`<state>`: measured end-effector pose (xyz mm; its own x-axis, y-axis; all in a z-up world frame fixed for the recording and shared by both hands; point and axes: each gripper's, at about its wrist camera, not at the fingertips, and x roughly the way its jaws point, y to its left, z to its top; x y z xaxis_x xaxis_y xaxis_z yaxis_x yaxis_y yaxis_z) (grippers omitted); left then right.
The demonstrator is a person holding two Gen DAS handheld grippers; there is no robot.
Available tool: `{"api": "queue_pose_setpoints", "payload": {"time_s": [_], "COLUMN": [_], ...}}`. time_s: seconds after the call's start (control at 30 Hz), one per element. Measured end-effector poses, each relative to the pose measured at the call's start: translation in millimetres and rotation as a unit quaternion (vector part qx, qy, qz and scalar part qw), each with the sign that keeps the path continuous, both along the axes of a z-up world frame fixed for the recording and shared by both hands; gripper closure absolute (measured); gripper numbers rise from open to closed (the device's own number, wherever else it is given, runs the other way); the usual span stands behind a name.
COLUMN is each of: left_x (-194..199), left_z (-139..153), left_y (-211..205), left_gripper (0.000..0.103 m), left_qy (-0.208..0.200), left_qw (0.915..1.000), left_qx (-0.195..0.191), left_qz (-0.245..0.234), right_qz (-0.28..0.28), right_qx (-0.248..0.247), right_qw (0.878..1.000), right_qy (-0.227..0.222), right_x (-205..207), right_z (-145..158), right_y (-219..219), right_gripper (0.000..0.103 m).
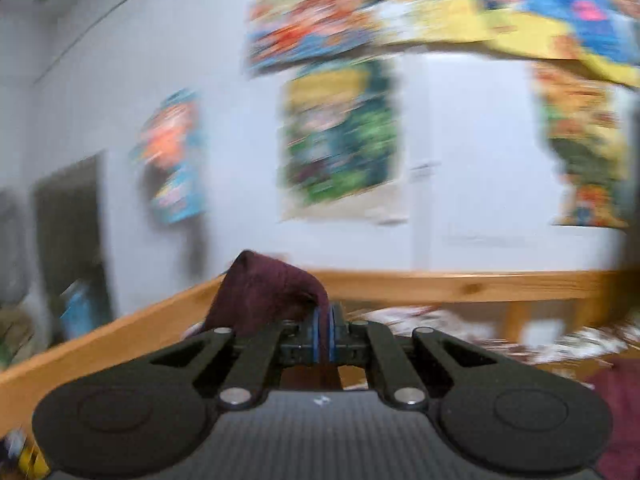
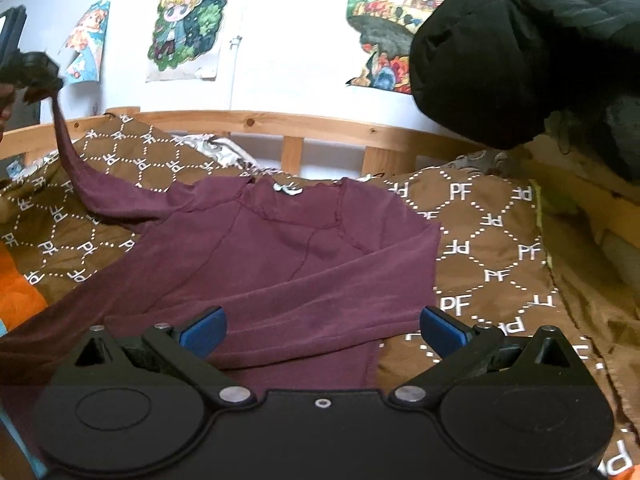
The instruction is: Fold small clothes
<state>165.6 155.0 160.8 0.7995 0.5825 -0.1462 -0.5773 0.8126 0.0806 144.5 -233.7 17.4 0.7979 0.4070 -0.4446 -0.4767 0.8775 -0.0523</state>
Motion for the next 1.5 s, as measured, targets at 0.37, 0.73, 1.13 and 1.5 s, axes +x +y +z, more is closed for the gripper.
{"api": "queue_pose_setpoints", "payload": {"time_s": [0.37,0.73,1.13,1.5], "left_x": [26,22,-12,-10], "left_z": [-26,-110,-147,-140], "left_y": [-147,-204,-223,-177], "left_gripper": [0.098,0.097,0.053,0.007], "left_qy": [0.060,0.170,0.239,0.242], "left_qw": [0.9543,0.9015,0.8642,0.9206], "left_qx": [0.088,0.077,0.060,0.013], "left_qz": [-0.279,-0.391,-0.439,-0.306], "right_qz": [-0.043,-0.076,-0.087,-0.038], "right_qx": [0.016,0.011,0.014,0.046], "right_qw": [0.999,0.997,0.996,0.997], "right_qy": [-0.021,-0.010,0.000,0.049], "right_x": [10,24,26,18], "right_z": [9,-1,-7,-20], "right_y": [-34,-51,-54,-35], "right_gripper": [0.001,0.001,0.001,0.001]}}
